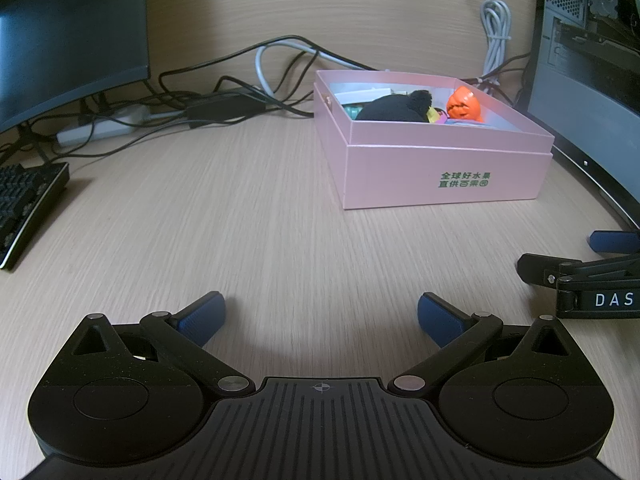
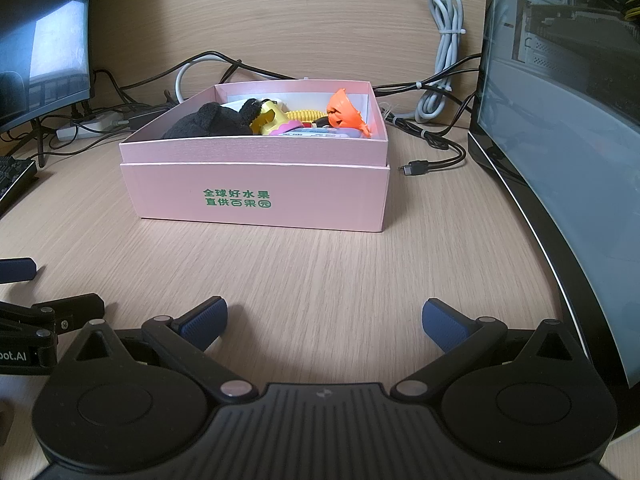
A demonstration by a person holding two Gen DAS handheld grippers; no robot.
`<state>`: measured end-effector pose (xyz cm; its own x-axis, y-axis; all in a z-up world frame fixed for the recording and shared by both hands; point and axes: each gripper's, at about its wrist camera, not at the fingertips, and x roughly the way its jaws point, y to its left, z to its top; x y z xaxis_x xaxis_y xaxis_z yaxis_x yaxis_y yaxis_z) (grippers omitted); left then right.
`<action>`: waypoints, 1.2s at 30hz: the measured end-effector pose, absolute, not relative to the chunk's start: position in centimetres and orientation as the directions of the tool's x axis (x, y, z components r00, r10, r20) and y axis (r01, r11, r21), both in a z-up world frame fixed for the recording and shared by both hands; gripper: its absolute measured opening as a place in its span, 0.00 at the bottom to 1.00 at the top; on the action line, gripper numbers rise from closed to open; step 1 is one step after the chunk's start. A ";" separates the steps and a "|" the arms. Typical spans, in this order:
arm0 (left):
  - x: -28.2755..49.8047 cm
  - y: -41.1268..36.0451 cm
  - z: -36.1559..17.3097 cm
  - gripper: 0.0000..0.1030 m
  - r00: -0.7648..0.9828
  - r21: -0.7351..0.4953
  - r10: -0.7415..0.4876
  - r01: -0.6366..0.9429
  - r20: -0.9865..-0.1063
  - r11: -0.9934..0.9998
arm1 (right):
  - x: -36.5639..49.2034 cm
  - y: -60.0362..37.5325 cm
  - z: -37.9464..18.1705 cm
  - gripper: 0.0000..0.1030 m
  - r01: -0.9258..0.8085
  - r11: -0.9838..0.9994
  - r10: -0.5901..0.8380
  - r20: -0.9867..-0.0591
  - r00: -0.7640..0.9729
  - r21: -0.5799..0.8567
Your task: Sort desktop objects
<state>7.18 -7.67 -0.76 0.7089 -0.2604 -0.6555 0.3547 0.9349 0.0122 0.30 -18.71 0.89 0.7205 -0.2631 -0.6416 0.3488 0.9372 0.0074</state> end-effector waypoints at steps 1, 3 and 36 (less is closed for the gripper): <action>7.2 -7.7 -0.8 1.00 0.709 0.012 -0.260 0.355 -0.655 0.935 | 0.3 -18.7 0.9 1.00 0.349 0.937 -0.263 -0.642 0.721 0.007; 7.2 -7.7 -0.8 1.00 0.709 0.012 -0.260 0.355 -0.655 0.935 | 0.3 -18.7 0.9 1.00 0.349 0.937 -0.263 -0.642 0.721 0.007; 7.3 -7.6 -0.7 1.00 0.701 0.009 -0.263 0.358 -0.662 0.933 | 0.3 -18.7 0.9 1.00 0.349 0.937 -0.263 -0.642 0.721 0.008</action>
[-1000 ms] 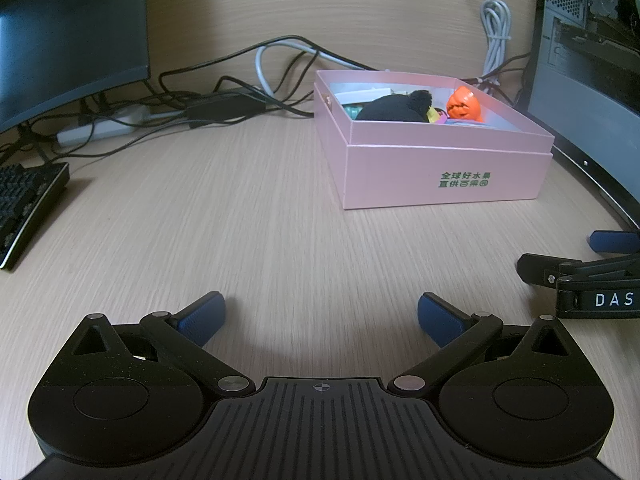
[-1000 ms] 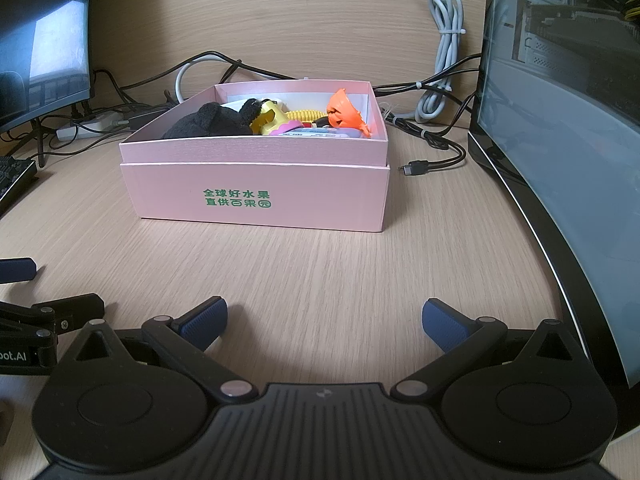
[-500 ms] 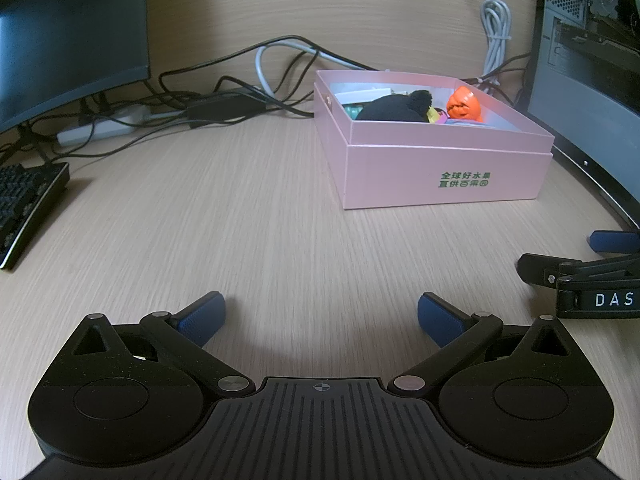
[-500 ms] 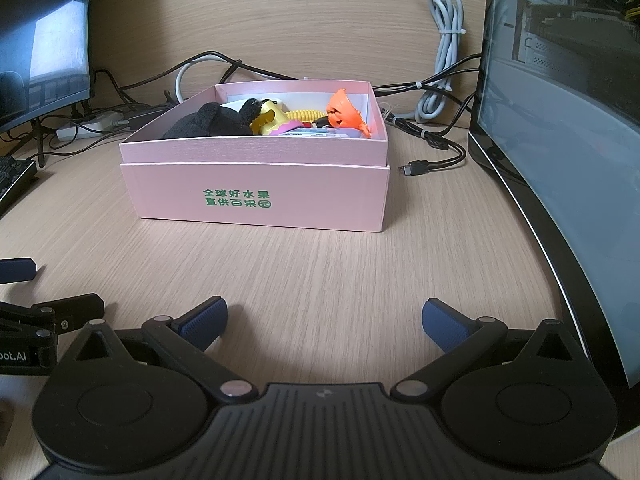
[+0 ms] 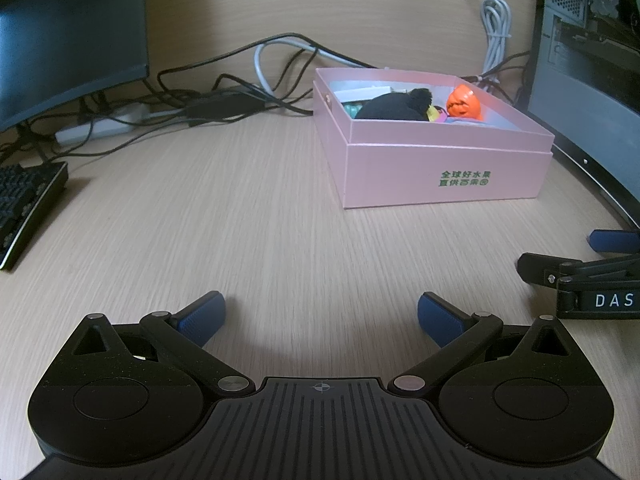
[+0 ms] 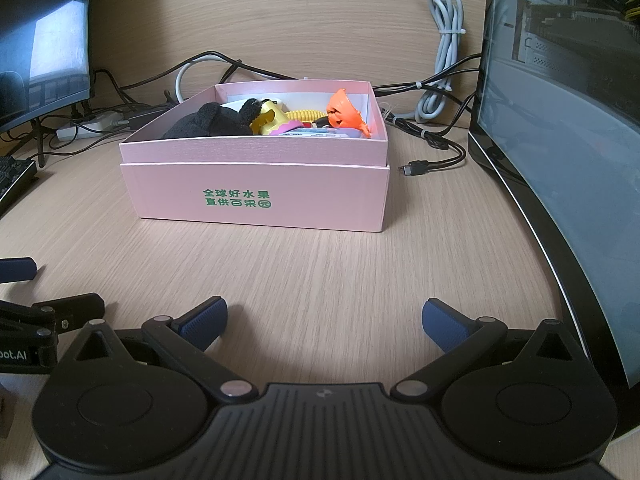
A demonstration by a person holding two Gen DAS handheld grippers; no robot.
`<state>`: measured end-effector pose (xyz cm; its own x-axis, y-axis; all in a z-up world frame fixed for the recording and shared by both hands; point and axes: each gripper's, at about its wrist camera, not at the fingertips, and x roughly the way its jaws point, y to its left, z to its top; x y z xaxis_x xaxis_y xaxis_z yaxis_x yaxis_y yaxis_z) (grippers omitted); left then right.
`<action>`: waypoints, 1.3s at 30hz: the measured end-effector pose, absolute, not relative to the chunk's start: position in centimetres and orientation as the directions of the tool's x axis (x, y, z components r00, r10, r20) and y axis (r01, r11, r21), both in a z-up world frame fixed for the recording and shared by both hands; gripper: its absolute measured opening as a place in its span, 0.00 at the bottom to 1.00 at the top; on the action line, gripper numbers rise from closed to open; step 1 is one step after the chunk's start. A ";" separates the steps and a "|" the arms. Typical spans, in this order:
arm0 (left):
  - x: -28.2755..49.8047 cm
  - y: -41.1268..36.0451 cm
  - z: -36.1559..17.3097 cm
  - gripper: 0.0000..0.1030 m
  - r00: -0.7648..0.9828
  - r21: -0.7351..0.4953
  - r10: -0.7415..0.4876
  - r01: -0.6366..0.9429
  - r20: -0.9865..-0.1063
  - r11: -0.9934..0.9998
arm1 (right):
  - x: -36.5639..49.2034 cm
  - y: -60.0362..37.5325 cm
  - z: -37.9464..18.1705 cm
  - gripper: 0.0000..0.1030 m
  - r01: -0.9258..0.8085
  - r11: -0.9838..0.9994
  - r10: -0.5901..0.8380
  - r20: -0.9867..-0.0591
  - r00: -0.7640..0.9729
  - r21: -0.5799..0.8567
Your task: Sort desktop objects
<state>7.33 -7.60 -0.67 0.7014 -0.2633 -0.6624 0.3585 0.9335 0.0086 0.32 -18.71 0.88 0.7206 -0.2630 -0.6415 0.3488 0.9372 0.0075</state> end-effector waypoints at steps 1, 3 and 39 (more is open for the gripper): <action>7.3 -7.5 -0.7 1.00 0.700 0.007 -0.266 0.361 -0.663 0.932 | 0.3 -18.7 0.9 1.00 0.349 0.937 -0.263 -0.641 0.721 0.008; 7.3 -7.5 -0.7 1.00 0.699 0.007 -0.268 0.364 -0.663 0.931 | 0.3 -18.7 0.9 1.00 0.349 0.937 -0.263 -0.642 0.721 0.008; 7.2 -7.4 -0.7 1.00 0.702 0.011 -0.269 0.367 -0.660 0.930 | 0.3 -18.7 0.9 1.00 0.349 0.937 -0.263 -0.642 0.721 0.008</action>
